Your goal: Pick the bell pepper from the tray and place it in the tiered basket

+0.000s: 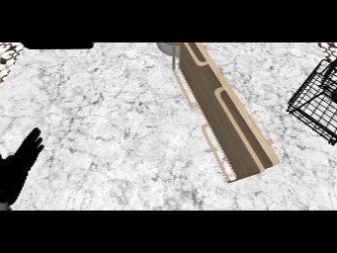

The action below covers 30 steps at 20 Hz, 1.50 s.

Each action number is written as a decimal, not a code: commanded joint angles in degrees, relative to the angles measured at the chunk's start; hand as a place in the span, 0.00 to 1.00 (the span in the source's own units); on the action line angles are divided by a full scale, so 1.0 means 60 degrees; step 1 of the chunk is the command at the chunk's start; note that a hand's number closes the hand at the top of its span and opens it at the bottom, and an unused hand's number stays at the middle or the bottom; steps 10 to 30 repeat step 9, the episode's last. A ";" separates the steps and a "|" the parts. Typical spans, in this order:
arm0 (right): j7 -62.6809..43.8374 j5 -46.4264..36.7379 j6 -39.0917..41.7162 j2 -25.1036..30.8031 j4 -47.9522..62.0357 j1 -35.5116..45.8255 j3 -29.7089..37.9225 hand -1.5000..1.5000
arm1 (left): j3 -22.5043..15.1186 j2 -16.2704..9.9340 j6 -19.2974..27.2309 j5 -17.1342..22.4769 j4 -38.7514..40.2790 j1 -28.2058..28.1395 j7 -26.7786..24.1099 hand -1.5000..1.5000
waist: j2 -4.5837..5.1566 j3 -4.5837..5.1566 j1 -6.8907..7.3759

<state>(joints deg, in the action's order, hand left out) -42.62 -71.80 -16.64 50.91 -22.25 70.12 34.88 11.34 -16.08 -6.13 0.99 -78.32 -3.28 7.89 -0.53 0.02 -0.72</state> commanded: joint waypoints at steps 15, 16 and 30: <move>0.2088 0.3484 0.0391 -0.0487 -0.3403 -0.2003 0.2274 0.00 | 0.0464 -0.0128 -0.0012 0.0198 -0.0148 -0.0821 -0.0126 0.50 | -0.0296 0.0000 -0.0751; 0.2088 0.3484 0.0391 -0.0487 -0.3403 -0.2003 0.2274 0.00 | 0.0464 -0.0128 -0.0012 0.0198 -0.0148 -0.0821 -0.0126 0.50 | -0.0296 0.0000 -0.0751; 0.2088 0.3484 0.0391 -0.0487 -0.3403 -0.2003 0.2274 0.00 | 0.0464 -0.0128 -0.0012 0.0198 -0.0148 -0.0821 -0.0126 0.50 | -0.0296 0.0000 -0.0751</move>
